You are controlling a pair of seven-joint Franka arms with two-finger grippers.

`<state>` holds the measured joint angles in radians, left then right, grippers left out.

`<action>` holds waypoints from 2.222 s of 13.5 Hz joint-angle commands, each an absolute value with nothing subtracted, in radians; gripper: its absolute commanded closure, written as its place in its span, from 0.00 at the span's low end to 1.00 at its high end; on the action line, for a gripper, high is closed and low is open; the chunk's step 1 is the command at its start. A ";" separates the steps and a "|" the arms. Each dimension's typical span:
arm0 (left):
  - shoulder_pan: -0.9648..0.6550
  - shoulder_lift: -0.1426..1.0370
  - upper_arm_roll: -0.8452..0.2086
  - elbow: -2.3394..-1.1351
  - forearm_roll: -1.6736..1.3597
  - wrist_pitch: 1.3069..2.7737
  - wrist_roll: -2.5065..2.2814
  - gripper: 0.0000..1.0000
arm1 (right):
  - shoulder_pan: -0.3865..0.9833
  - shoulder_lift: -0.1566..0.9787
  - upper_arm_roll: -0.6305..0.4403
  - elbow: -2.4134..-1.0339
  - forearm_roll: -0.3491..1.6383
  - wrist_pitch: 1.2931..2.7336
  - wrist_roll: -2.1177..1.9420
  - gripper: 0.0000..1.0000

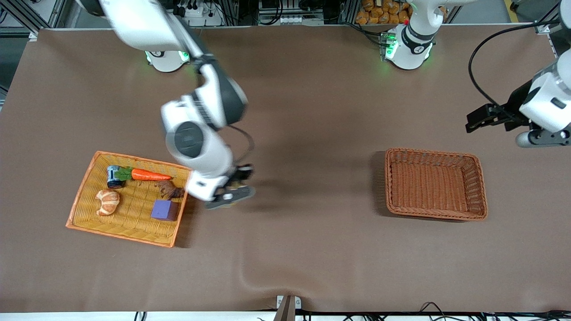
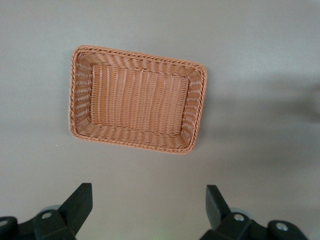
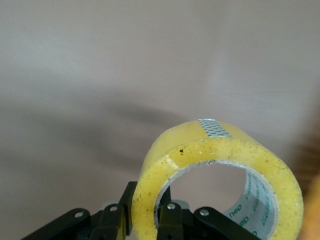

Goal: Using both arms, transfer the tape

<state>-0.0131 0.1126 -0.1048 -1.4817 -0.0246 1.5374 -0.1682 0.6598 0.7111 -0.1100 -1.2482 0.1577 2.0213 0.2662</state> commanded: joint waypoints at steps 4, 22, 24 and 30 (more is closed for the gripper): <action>-0.046 0.184 -0.106 -1.479 -0.029 1.578 -0.192 0.00 | 0.716 0.912 -0.021 -1.161 0.189 2.202 0.512 1.00; -0.316 0.442 -0.114 -1.479 -0.144 1.919 -0.325 0.00 | 0.355 0.333 -0.035 -1.428 0.178 1.831 0.283 0.00; -0.392 0.486 -0.112 -1.477 -0.135 1.995 -0.426 0.00 | 0.264 0.261 -0.035 -1.468 0.176 1.787 0.118 0.00; -0.506 0.665 -0.110 -1.476 -0.129 2.231 -0.518 0.00 | 0.092 0.049 -0.067 -1.523 0.066 1.561 0.058 0.00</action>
<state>-0.4942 0.6049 -0.1195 -1.4959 -0.1249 2.1661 -0.5103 0.1176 0.1434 -0.0618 -1.4615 0.1142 1.6171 0.0606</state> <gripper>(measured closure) 0.000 0.000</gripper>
